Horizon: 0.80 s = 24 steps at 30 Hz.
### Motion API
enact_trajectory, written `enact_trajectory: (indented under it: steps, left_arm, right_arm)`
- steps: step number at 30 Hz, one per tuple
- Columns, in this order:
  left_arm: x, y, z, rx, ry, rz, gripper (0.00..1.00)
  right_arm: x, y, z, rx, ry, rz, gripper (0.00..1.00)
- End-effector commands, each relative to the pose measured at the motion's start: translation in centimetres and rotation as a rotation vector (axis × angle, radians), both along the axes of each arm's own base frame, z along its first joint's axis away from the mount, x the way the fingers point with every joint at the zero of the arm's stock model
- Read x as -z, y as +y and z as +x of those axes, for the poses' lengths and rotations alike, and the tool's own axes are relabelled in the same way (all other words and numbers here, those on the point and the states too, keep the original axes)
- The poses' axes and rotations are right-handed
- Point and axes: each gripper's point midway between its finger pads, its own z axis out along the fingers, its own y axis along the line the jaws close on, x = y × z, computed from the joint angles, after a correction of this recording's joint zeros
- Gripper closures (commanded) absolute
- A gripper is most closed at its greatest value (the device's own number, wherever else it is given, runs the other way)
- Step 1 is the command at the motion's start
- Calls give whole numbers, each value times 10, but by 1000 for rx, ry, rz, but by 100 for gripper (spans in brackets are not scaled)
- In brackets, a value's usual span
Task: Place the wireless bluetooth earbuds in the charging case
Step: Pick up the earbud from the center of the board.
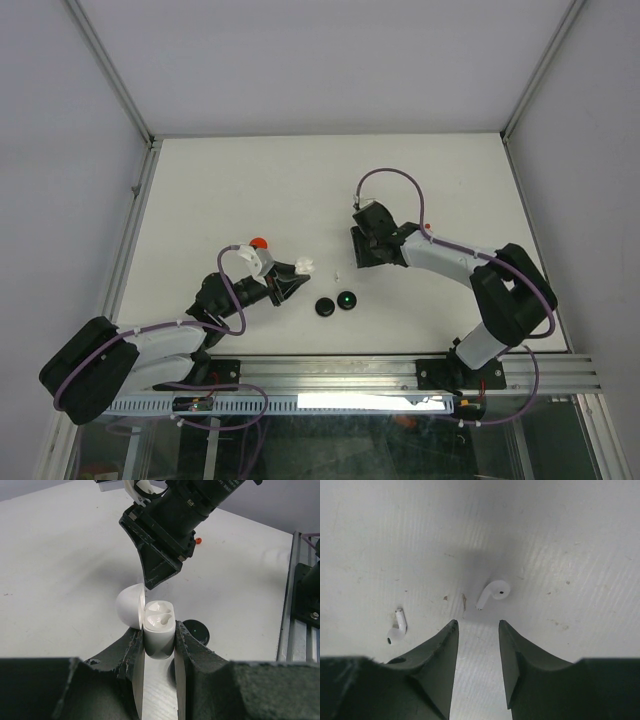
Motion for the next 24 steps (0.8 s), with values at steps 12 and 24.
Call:
enact_trajectory:
  steps: [12, 24]
  left_arm:
    - [-16, -1, -4, 15, -74, -26, 98]
    - [-16, -5, -5, 39, -59, -29, 98]
  right_arm:
    - [-1, 12, 32, 97, -28, 7, 60]
    - [4, 18, 38, 58, -15, -8, 63]
